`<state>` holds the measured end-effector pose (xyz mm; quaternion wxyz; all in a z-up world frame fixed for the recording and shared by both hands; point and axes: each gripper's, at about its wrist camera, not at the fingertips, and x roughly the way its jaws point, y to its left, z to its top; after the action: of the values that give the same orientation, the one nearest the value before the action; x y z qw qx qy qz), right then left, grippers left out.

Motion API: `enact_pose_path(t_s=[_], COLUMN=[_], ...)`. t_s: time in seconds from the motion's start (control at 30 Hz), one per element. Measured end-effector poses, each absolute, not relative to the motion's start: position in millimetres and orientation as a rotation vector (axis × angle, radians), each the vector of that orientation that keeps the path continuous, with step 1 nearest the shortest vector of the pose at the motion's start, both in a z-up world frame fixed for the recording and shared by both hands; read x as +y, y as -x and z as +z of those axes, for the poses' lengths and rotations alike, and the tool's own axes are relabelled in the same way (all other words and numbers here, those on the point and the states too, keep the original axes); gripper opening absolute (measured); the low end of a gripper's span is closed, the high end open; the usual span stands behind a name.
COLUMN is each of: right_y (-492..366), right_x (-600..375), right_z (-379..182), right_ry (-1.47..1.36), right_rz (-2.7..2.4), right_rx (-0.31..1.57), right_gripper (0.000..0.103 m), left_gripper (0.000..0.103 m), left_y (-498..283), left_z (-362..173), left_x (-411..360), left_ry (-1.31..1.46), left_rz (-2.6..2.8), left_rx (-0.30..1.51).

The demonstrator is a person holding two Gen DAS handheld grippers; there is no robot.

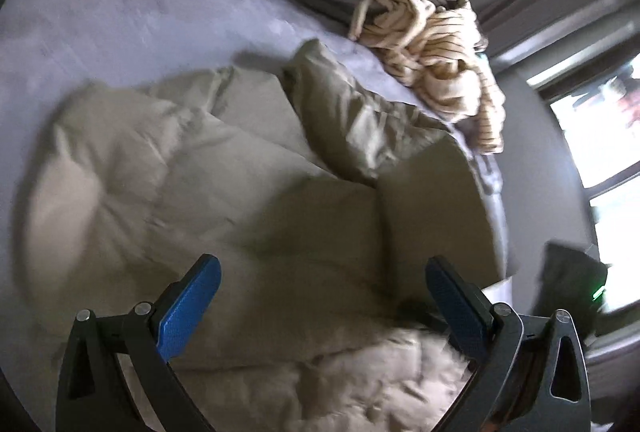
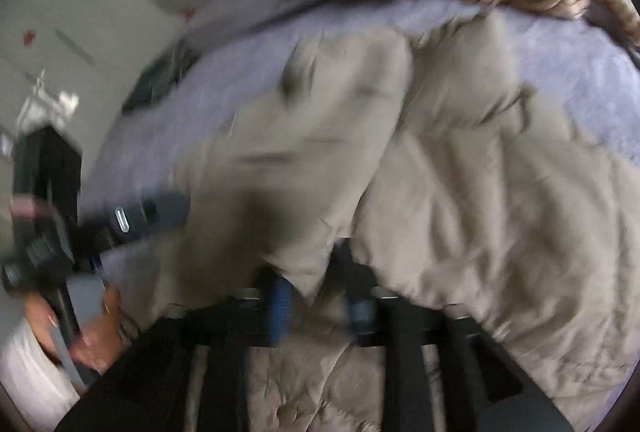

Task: Fold large clothes

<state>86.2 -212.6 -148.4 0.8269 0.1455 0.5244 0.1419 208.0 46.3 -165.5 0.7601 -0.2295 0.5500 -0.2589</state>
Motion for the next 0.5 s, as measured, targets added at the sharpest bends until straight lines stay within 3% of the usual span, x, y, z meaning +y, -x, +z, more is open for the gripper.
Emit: enact_pose_path(t_s=[0.07, 0.2, 0.4, 0.47, 0.5], right_y=[-74.0, -43.7, 7.7, 23.6, 30.9], right_x=[-215.5, -255.7, -375.2, -409.0, -425.1], right_z=[-152.3, -157.9, -182.5, -190.5, -194.6], right_ry=[-0.324, -0.45, -0.888, -1.054, -1.133], right_rz=[0.308, 0.253, 0.052, -0.015, -0.051], right_rx=[1.128, 1.168, 1.134, 1.062, 1.011], right_gripper=[0.068, 0.068, 0.068, 0.068, 0.068], left_gripper=[0.103, 0.103, 0.102, 0.074, 0.044], left_y=[-209.2, -213.0, -224.9, -227.5, -227.9], left_z=[-170.3, -179.0, -194.8, -191.9, -194.2], left_x=[43.0, 32.2, -3.5, -18.0, -21.0], left_ry=[0.562, 0.624, 0.515, 0.478, 0.461], left_rz=[-0.608, -0.656, -0.644, -0.645, -0.645], left_rx=[1.215, 1.246, 1.3, 1.295, 1.305])
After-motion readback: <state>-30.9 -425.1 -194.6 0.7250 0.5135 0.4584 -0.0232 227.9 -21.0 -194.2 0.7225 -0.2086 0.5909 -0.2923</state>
